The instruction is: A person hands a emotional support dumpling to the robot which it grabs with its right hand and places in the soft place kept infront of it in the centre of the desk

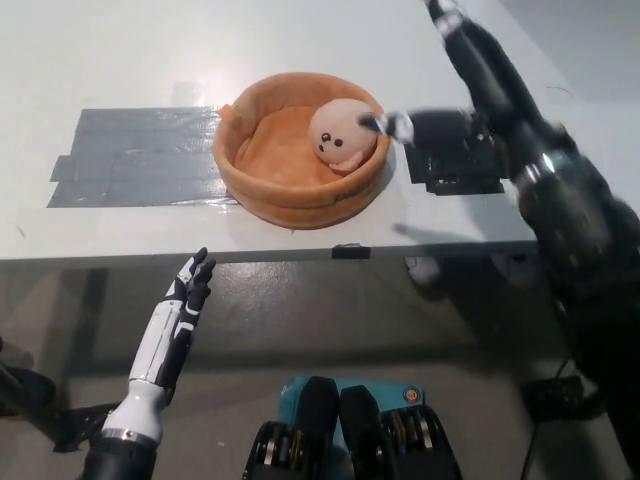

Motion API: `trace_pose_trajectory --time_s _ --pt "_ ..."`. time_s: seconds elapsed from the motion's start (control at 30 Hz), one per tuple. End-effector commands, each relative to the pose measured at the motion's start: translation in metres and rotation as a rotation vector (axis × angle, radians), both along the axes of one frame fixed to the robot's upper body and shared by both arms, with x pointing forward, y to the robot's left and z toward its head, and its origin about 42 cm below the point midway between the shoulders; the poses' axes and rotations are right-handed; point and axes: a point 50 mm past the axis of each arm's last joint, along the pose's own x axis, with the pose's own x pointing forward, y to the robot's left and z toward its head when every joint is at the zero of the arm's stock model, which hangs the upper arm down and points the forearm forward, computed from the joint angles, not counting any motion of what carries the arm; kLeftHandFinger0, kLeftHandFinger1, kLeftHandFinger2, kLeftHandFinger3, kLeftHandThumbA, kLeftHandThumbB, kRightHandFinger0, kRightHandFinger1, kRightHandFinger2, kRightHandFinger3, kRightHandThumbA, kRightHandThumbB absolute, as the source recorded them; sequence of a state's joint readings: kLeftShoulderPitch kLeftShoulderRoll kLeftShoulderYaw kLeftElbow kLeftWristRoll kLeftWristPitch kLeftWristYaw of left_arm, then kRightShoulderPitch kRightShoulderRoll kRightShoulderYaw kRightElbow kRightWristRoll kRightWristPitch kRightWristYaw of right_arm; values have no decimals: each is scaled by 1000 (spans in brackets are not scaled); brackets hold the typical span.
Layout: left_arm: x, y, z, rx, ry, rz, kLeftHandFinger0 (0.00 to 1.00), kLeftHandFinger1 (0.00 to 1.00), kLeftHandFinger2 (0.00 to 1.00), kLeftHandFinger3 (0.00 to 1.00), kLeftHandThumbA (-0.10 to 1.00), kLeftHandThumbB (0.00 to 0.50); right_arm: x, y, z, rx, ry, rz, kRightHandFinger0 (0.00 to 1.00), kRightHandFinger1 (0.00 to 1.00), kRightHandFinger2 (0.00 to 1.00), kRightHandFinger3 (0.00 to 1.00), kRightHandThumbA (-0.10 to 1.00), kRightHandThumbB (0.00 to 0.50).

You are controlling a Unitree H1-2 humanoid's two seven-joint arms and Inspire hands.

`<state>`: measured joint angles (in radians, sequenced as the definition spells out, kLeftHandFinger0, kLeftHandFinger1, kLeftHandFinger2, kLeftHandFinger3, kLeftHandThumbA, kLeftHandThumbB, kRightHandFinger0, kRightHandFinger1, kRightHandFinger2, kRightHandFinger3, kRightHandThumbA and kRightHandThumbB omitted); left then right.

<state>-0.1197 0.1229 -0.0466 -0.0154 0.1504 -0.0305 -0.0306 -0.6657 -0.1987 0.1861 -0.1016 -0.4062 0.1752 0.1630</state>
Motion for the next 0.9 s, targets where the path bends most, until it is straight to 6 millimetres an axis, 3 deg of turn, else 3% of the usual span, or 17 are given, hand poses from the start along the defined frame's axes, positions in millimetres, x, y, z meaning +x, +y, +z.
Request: trace_pose_trajectory --time_s 0.0,0.2,0.3,0.5,0.6,0.87 --pt "21 -1 27 12 -93 -8 1000 1000 1000 1000 1000 115 -102 -47 6 157 -158 17 1000 1000 1000 1000 925 301" --pt "4 3 11 10 -59 -14 1000 1000 1000 1000 1000 119 -106 -56 -85 167 43 -65 1000 1000 1000 1000 932 269" --pt "-4 4 4 8 -36 -15 1000 1000 1000 1000 1000 116 -105 -57 -129 185 127 -74 1000 1000 1000 1000 875 231" --pt "-22 4 -6 14 13 -3 1000 1000 1000 1000 1000 115 -105 -57 -189 179 284 -99 1000 1000 1000 1000 925 217" --pt "-29 4 -8 15 16 -8 1000 1000 1000 1000 1000 100 -108 -60 -207 198 353 -113 1000 1000 1000 1000 952 217" --pt "-39 1 -11 23 33 -31 1000 1000 1000 1000 1000 117 -124 -64 -227 236 409 -114 1000 1000 1000 1000 1000 242"
